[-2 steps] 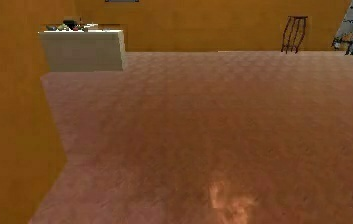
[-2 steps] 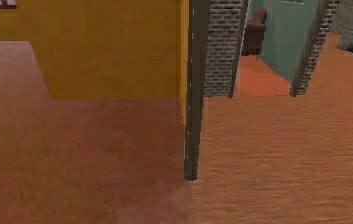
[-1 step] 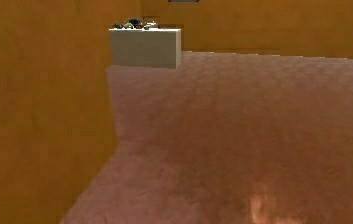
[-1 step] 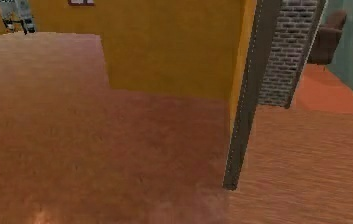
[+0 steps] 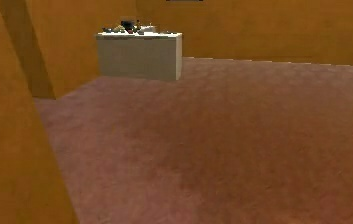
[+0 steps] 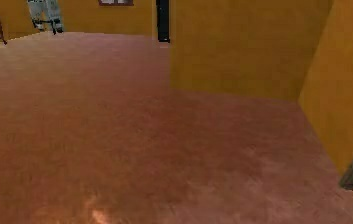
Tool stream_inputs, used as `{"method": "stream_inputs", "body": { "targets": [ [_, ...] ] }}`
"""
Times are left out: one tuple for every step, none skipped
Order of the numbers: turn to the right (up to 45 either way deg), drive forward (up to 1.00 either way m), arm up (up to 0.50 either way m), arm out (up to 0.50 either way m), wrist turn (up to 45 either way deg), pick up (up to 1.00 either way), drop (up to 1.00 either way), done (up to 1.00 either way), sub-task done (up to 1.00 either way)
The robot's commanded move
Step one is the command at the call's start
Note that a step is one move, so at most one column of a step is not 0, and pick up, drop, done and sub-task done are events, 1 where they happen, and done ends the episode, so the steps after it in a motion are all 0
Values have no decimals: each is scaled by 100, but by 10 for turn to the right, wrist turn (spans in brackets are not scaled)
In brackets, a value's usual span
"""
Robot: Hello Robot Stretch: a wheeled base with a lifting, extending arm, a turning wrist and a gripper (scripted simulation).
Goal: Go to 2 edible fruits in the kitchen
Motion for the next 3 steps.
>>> {"method": "stream_inputs", "body": {
  "targets": [
    [0,100,0,0,0,0,0,0,0],
    [-210,0,0,0,0,0,0,0,0],
    [0,10,0,0,0,0,0,0,0]
  ]
}}
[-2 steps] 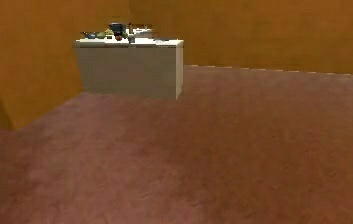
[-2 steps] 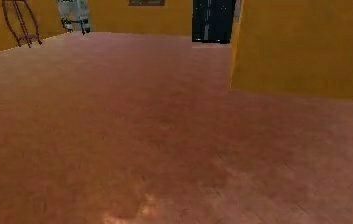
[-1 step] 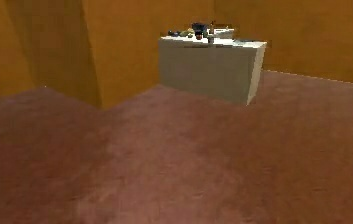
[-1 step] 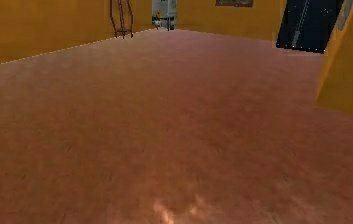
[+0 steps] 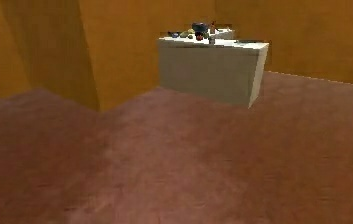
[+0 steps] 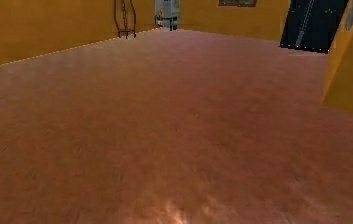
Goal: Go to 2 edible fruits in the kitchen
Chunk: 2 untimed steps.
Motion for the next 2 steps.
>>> {"method": "stream_inputs", "body": {
  "targets": [
    [60,0,0,0,0,0,0,0,0],
    [0,100,0,0,0,0,0,0,0]
  ]
}}
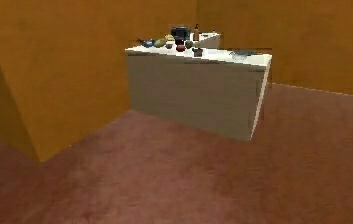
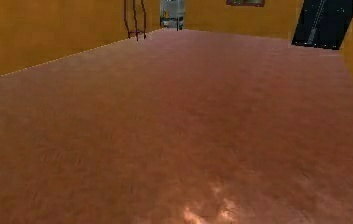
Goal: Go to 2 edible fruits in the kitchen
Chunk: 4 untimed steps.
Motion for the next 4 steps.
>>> {"method": "stream_inputs", "body": {
  "targets": [
    [0,100,0,0,0,0,0,0,0],
    [30,0,0,0,0,0,0,0,0],
    [0,80,0,0,0,0,0,0,0],
    [0,0,0,0,0,0,0,0,100]
  ]
}}
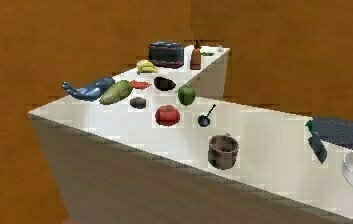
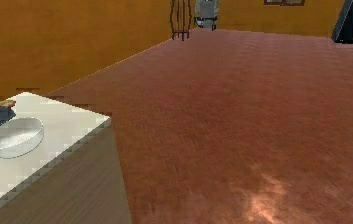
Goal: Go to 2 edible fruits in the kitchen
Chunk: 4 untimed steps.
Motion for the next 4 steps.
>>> {"method": "stream_inputs", "body": {
  "targets": [
    [450,0,0,0,0,0,0,0,0],
    [450,0,0,0,0,0,0,0,0],
    [210,0,0,0,0,0,0,0,0],
    [0,95,0,0,0,0,0,0,0]
  ]
}}
